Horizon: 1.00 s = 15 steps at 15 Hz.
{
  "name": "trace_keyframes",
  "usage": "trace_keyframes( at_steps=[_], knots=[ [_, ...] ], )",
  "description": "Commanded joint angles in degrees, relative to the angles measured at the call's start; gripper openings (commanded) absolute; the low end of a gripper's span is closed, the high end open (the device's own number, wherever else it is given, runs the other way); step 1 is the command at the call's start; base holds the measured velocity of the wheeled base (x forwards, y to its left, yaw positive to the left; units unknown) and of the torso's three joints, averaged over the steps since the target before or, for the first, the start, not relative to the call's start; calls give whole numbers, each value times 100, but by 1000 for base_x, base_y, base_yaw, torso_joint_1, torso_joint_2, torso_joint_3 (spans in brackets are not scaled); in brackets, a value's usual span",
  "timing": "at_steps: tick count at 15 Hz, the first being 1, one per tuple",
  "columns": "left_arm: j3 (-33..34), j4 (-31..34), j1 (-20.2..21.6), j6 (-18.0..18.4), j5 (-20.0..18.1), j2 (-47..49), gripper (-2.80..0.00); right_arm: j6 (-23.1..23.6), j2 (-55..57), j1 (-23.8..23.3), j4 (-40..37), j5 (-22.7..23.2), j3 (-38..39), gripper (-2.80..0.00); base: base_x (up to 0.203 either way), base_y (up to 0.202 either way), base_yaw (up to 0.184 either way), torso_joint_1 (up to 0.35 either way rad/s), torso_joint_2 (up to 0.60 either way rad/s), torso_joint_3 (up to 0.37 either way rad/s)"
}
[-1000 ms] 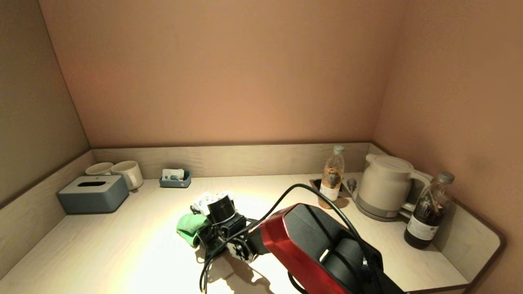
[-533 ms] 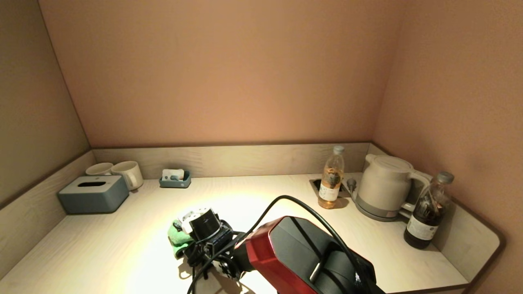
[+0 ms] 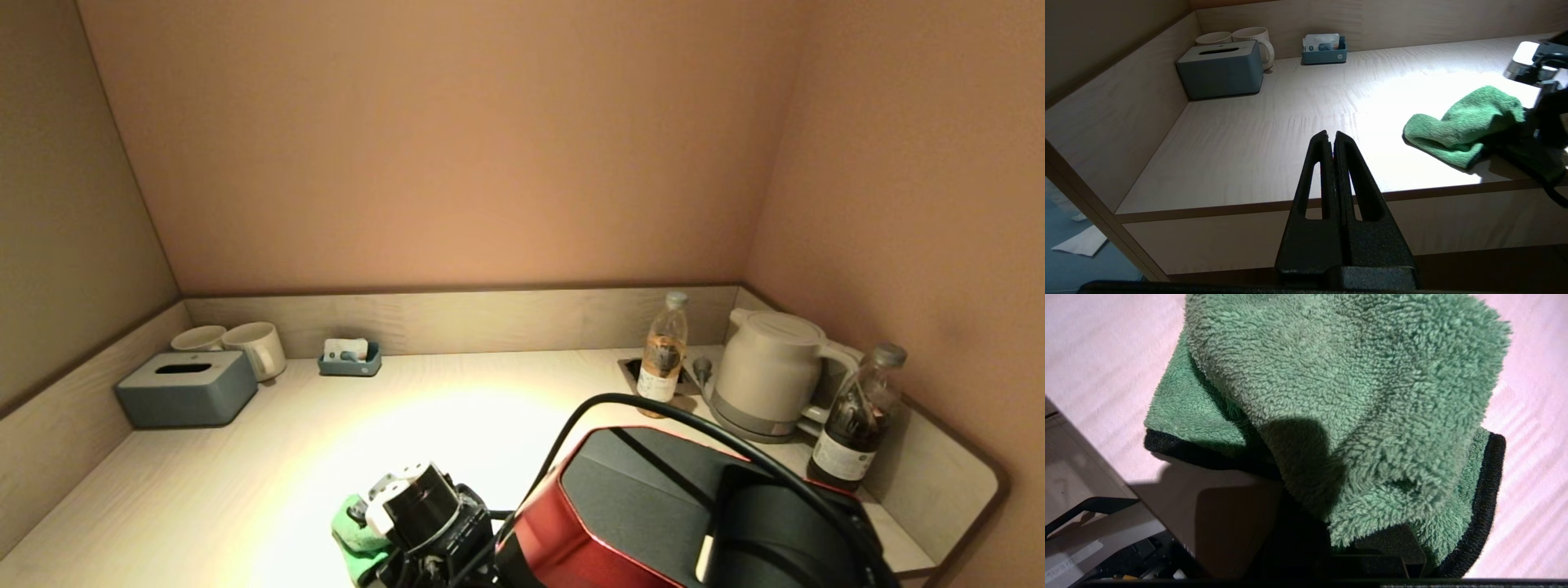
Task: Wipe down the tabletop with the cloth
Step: Sweep the stains on the table
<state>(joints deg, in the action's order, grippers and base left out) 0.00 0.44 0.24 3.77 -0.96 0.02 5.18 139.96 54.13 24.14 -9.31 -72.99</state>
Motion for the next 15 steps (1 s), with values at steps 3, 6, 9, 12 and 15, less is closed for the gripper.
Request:
trace_keyframes(
  at_steps=[3,6,9,12,15],
  knots=[
    [0,0,2,1,0,-2,-280,56,-716,-592,1428,-13,1199,-280,0,0,0,0,0,0],
    [0,0,2,10,0,-2,-280,131,-633,-1243,1720,15,1299,-280,0,0,0,0,0,0],
    [0,0,2,1,0,-2,-280,217,-370,-1568,1740,48,990,-280,0,0,0,0,0,0],
    [0,0,2,1,0,-2,-280,300,287,-1792,1634,50,19,-280,0,0,0,0,0,0],
    [0,0,2,1,0,-2,-280,335,678,-1681,1491,44,-581,-280,0,0,0,0,0,0]
  ],
)
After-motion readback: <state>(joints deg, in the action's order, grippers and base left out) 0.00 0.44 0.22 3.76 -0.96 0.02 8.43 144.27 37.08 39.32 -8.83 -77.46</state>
